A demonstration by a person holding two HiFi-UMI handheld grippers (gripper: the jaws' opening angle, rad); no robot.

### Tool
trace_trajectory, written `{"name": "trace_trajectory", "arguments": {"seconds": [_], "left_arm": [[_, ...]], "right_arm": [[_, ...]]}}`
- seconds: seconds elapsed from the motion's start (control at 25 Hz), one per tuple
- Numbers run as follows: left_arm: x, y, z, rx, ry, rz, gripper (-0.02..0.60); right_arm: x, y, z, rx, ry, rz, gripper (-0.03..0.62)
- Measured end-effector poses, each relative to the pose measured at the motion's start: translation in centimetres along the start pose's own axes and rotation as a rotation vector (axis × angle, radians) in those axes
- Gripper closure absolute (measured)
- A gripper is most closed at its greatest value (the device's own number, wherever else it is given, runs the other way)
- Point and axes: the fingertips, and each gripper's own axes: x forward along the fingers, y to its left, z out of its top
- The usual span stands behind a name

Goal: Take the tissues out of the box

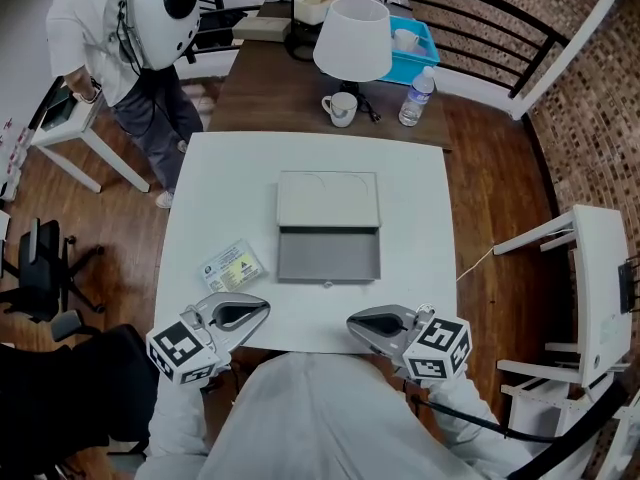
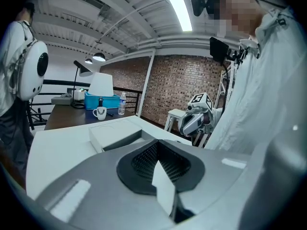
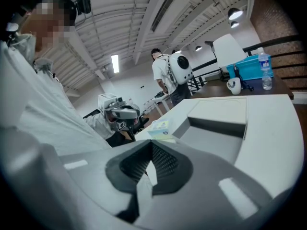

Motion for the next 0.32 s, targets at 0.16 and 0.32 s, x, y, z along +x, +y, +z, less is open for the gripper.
{"name": "trace_trajectory", "arguments": {"seconds": [0.16, 0.32], "left_arm": [[-0.05, 0.18, -0.35, 0.003, 0.015, 0.002, 0.568], [0.1, 0.45, -0.61, 0.002, 0.026, -0.004, 0.568]], "right_arm": [[0.0, -0.37, -0.21, 0.003, 0.007, -0.014, 0.591], [0.02, -0.77, -0.47, 0.011, 0.01, -0.027, 0.591]]}}
